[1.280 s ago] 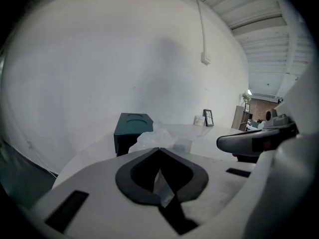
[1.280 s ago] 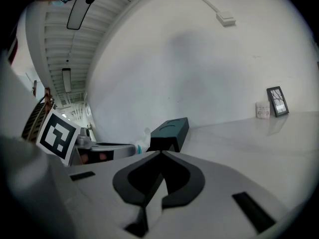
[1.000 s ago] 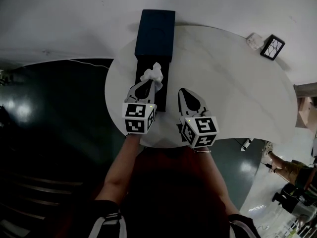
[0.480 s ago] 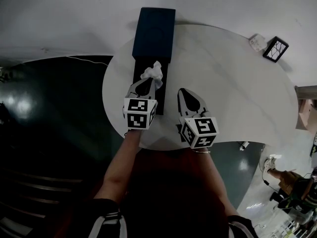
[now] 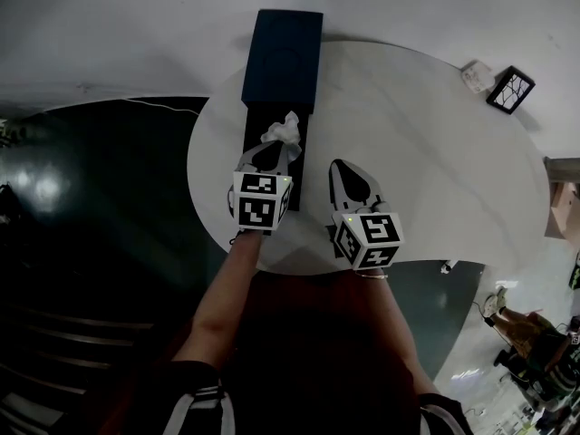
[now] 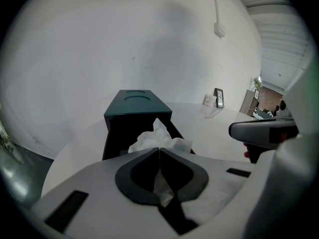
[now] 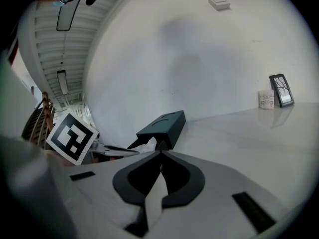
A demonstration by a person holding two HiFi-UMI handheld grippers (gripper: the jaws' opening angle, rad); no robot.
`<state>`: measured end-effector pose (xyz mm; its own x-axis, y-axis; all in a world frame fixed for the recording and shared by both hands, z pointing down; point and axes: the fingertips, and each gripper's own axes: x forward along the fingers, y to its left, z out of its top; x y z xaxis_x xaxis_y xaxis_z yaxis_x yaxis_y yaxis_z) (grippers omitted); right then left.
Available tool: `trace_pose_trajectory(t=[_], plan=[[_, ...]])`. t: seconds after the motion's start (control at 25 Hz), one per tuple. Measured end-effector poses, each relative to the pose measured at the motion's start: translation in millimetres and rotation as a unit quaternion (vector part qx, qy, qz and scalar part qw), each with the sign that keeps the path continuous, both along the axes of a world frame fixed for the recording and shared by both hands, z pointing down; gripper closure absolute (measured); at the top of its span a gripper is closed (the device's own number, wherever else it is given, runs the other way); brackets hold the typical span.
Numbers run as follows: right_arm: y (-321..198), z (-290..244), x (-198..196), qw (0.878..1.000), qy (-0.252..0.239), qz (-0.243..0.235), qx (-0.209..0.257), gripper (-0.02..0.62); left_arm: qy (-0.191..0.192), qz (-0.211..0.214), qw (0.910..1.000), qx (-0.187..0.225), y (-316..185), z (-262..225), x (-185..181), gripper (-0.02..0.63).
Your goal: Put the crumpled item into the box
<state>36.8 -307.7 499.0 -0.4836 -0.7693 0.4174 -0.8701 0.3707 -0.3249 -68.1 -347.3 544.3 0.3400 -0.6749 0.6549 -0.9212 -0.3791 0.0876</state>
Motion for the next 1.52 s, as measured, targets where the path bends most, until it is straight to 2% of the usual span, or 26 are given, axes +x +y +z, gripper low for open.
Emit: trace_pose_trajectory(t=[0.48, 0.72, 0.92, 1.16, 1.52], plan=[[-3.5, 1.5, 1.9, 1.000, 0.000, -0.004, -0.004, 0.580, -0.016, 0.006, 0.9997, -0.018, -1.1, 8.0, 1.1, 0.580], [-3.2, -1.9, 4.1, 1.000, 0.000, -0.006, -0.001, 0.580, -0.005, 0.005, 0.9998, -0.018, -0.9, 4.7, 2.0, 0.580], [-0.4, -6.5, 2.4, 1.000, 0.000, -0.009, 0.005, 0.580, -0.003, 0.000, 1.0000, -0.006, 0.1, -1.0, 0.9, 0.578], [2.7, -13.0, 4.8, 1.000, 0.002, -0.006, 0.014, 0.580, 0.005, 0.001, 1.0000, 0.004, 2.1, -9.0, 4.7, 0.541], [14.2, -23.4, -1.2, 1.000, 0.000, -0.005, 0.027, 0.580, 0.022, 0.000, 0.9990, 0.039, 14.2, -34.2, 2.0, 0.540]])
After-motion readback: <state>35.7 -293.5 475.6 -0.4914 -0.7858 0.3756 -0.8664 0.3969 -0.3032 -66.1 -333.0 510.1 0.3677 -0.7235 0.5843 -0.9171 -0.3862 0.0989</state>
